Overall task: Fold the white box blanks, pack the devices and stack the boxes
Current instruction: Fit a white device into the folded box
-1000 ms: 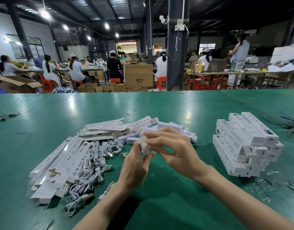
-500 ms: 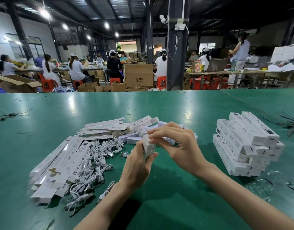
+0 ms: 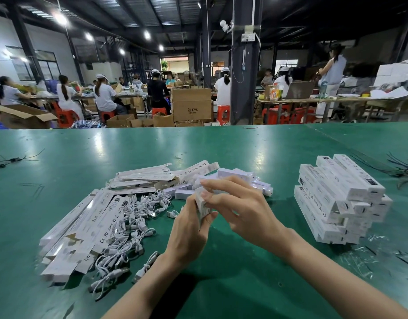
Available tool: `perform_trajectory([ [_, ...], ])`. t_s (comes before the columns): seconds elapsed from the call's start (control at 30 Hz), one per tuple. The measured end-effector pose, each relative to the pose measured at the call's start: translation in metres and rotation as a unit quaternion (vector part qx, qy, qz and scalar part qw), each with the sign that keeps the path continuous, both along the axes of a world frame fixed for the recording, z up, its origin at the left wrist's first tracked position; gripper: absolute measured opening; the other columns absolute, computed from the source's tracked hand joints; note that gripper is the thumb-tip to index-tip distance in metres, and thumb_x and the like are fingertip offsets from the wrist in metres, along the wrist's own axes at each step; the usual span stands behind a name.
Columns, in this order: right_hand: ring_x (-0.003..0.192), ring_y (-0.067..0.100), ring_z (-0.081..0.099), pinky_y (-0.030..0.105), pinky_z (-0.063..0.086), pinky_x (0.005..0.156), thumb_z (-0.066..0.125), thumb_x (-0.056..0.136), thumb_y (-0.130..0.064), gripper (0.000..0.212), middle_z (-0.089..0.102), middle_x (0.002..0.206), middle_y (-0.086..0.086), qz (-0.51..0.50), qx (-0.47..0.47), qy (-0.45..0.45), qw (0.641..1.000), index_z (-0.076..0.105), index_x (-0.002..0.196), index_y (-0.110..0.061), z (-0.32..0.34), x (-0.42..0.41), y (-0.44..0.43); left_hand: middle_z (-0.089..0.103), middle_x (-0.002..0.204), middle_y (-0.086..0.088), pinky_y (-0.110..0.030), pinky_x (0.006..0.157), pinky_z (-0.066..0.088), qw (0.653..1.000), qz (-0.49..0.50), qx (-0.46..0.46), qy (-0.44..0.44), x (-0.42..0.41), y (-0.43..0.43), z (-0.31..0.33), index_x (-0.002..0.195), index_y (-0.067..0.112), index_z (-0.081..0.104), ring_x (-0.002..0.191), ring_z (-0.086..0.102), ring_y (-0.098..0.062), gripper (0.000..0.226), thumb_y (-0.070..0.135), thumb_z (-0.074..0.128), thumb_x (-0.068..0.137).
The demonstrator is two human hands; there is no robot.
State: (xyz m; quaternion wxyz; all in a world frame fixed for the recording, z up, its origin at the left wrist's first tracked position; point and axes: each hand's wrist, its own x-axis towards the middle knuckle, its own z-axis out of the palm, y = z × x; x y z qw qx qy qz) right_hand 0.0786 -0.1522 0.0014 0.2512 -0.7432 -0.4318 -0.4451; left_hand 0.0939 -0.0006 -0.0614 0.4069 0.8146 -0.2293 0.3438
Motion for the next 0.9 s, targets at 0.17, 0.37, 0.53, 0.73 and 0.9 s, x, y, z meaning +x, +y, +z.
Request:
perform_trajectory([
  [0.17, 0.106, 0.023, 0.059, 0.035, 0.049, 0.087, 0.068, 0.084, 0.006, 0.031, 0.062, 0.126, 0.005, 0.011, 0.014, 0.063, 0.998, 0.069, 0.112, -0.008, -0.004, -0.003, 0.005, 0.066, 0.107, -0.014, -0.030, 0.069, 0.039, 0.998, 0.001, -0.051, 0.021, -0.003, -0.002, 0.002, 0.121, 0.008, 0.044, 0.092, 0.062, -0.037, 0.044, 0.026, 0.056, 0.082],
  [0.37, 0.103, 0.017, 0.056, 0.032, 0.049, 0.087, 0.061, 0.093, -0.014, 0.027, 0.051, 0.130, 0.003, 0.012, 0.046, 0.139, 0.989, 0.061, 0.120, -0.017, 0.006, -0.012, 0.007, 0.064, 0.100, 0.007, -0.017, 0.060, 0.033, 0.999, -0.041, -0.031, -0.005, -0.017, -0.011, 0.015, 0.130, -0.006, 0.042, 0.078, 0.059, -0.022, 0.062, 0.036, 0.046, 0.085],
  [0.53, 0.103, 0.009, 0.050, 0.030, 0.044, 0.094, 0.061, 0.093, -0.024, 0.057, 0.049, 0.123, -0.001, -0.062, 0.049, 0.304, 0.949, 0.037, 0.142, -0.037, 0.008, -0.014, 0.013, 0.057, 0.066, 0.029, -0.002, 0.049, 0.030, 0.996, -0.056, -0.065, 0.026, -0.019, -0.016, 0.020, 0.140, -0.002, 0.039, 0.050, 0.049, 0.002, 0.067, 0.033, 0.051, 0.084],
  [0.73, 0.074, 0.018, 0.058, 0.040, 0.050, 0.070, 0.048, 0.099, -0.011, 0.050, 0.060, 0.091, 0.009, -0.113, 0.120, 0.350, 0.922, 0.027, 0.142, -0.026, 0.035, -0.016, 0.002, 0.063, 0.084, 0.012, -0.032, 0.057, 0.049, 0.990, -0.120, -0.015, 0.075, -0.019, -0.017, 0.005, 0.150, 0.024, 0.022, 0.060, 0.059, -0.009, 0.072, 0.057, 0.042, 0.090],
  [0.9, 0.067, 0.013, 0.056, 0.019, 0.051, 0.051, 0.043, 0.100, -0.009, 0.029, 0.062, 0.101, 0.009, -0.249, 0.109, 0.277, 0.922, 0.055, 0.125, -0.015, 0.091, -0.008, -0.059, 0.063, 0.092, 0.013, -0.041, 0.067, 0.052, 0.989, -0.116, 0.013, 0.092, -0.018, -0.020, -0.007, 0.138, 0.045, 0.026, 0.065, 0.063, -0.013, 0.049, 0.055, 0.035, 0.091],
])
